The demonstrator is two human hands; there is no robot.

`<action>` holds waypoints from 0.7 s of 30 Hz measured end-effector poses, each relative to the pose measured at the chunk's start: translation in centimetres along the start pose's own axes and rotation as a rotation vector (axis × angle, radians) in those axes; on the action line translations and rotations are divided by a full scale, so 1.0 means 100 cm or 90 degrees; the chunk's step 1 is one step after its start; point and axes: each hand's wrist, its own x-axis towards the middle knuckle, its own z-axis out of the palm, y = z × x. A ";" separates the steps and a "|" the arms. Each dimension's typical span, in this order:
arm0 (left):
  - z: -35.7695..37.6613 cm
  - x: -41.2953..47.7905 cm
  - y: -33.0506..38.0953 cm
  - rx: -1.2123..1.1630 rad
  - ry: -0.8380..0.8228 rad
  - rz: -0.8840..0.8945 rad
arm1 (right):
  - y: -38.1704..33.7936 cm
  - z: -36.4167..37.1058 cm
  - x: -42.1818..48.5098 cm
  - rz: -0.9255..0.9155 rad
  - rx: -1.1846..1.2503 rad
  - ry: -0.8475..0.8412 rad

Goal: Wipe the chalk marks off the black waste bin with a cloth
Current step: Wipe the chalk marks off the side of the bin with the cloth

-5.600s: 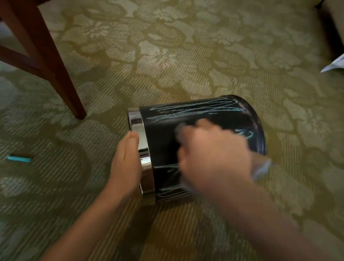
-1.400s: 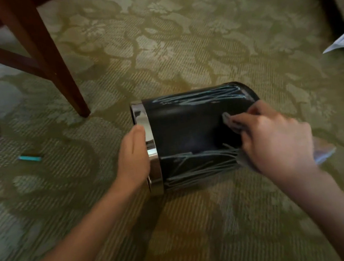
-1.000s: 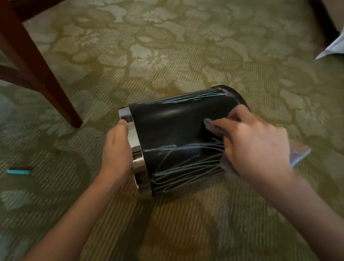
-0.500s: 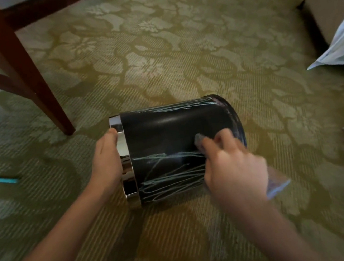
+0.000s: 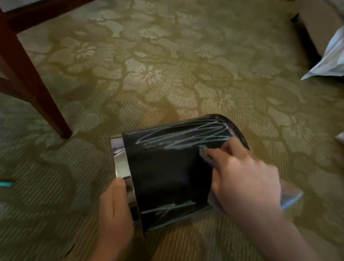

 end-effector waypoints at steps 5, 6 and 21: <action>-0.007 -0.028 -0.034 0.128 -0.035 0.101 | -0.049 -0.007 -0.032 -0.133 0.033 -0.034; -0.009 -0.030 -0.040 0.146 -0.058 0.096 | -0.048 -0.009 -0.035 -0.137 0.042 -0.051; -0.001 -0.042 -0.032 0.150 0.051 0.247 | -0.015 -0.013 -0.022 -0.004 0.003 -0.080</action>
